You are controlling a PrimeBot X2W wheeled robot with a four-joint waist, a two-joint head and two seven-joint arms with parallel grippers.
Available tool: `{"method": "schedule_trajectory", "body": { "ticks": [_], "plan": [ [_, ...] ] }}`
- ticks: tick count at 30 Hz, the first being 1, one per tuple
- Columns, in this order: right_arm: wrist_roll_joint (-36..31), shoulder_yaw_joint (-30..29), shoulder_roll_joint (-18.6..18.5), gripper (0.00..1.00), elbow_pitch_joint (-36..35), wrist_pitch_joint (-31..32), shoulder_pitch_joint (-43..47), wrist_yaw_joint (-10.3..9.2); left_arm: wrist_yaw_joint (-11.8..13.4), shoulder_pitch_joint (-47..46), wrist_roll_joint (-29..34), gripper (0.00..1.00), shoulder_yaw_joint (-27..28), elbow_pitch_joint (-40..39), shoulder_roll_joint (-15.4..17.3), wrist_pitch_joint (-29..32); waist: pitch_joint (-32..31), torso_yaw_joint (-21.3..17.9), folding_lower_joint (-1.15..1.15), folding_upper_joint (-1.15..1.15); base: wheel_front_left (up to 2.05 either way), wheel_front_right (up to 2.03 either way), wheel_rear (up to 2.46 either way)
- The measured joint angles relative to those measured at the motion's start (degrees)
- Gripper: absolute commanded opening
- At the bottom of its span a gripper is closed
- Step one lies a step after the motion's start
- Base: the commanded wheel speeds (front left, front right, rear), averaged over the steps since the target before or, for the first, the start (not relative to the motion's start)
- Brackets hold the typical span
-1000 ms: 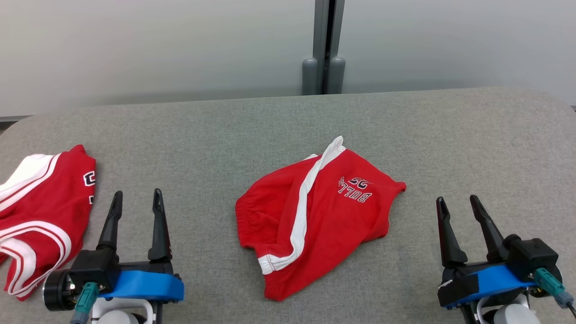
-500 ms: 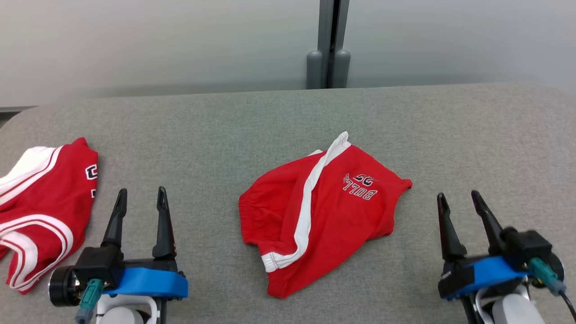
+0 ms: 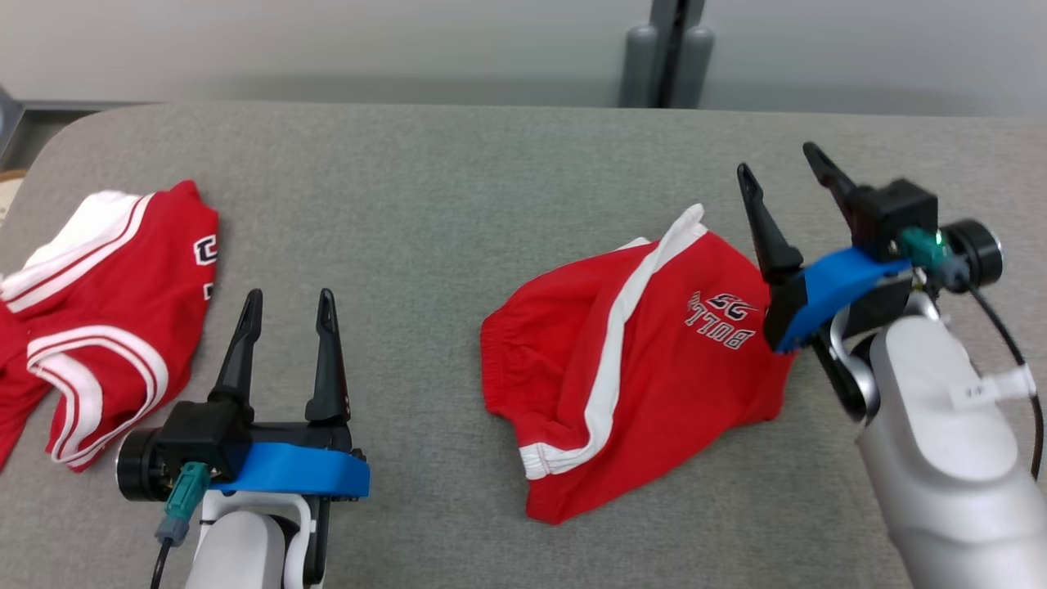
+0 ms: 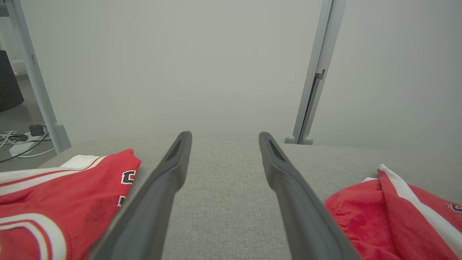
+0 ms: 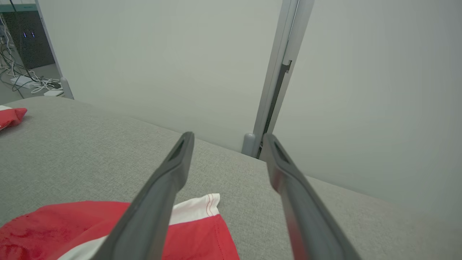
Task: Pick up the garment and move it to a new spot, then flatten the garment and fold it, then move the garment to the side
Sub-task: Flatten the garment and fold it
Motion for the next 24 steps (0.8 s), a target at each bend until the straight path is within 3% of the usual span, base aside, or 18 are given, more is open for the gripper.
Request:
{"method": "schedule_trajectory", "body": {
  "ticks": [13, 24],
  "plan": [
    [-1.79, 4.11, -5.00, 1.00, 18.86, 5.61, -13.02, 0.00, 1.44, -3.71, -4.24, 1.00, -4.65, -0.32, -0.22, 0.00, 5.87, 6.84, 0.00, 0.00, 0.00, 0.00, 0.00],
    [-1.32, 4.04, -4.91, 1.00, 32.56, 7.67, -14.98, 0.00, 2.48, -4.67, -5.65, 1.00, -6.51, -0.37, -0.25, 0.00, 7.36, 9.31, 0.00, 0.00, 0.00, 0.00, 0.00]
  ]
}}
